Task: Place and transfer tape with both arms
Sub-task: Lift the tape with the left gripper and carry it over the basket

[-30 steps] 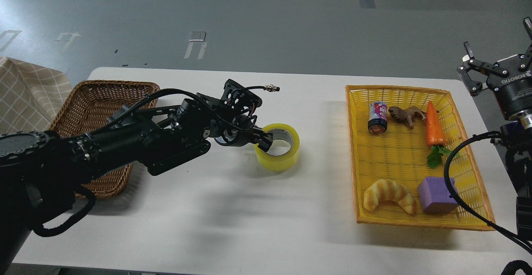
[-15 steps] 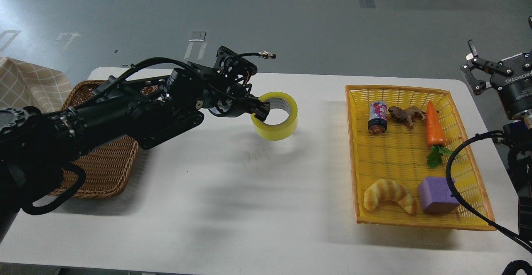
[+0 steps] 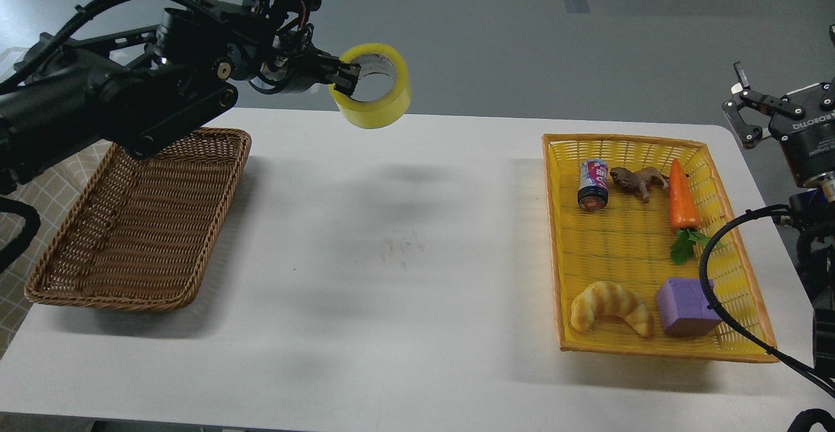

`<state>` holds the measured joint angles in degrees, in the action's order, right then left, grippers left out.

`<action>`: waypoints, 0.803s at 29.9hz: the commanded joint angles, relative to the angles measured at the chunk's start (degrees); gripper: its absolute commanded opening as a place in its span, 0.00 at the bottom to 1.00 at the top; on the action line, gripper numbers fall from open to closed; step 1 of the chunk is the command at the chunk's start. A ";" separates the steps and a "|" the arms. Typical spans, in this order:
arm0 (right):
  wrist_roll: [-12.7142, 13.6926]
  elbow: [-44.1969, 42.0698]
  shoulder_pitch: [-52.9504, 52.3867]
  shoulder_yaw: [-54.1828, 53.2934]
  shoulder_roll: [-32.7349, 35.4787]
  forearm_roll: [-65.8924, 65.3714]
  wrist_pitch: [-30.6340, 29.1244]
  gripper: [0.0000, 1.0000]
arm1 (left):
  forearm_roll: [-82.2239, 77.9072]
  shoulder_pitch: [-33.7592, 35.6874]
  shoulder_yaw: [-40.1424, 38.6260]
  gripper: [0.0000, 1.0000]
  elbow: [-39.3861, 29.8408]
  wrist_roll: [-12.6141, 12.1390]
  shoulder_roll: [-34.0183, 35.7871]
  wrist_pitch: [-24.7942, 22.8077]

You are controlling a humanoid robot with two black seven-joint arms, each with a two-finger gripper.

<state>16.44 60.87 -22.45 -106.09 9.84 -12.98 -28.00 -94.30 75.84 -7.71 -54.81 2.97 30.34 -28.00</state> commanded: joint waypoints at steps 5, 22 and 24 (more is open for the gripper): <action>0.00 0.22 -0.14 0.10 -0.17 0.06 0.00 1.00 | -0.18 -0.25 0.24 0.00 -0.56 0.11 6.57 0.00; 0.00 -0.31 -0.58 0.89 -0.61 -0.03 0.00 1.00 | -0.01 -9.39 0.86 0.00 0.23 0.28 19.58 0.00; 0.00 -0.40 -0.67 0.97 -0.70 -0.03 0.00 1.00 | -0.01 -10.70 0.77 0.00 0.23 0.37 20.90 0.00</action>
<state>16.44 60.49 -23.04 -105.19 9.21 -13.01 -28.00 -94.30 66.87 -6.89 -54.69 3.27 49.33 -28.01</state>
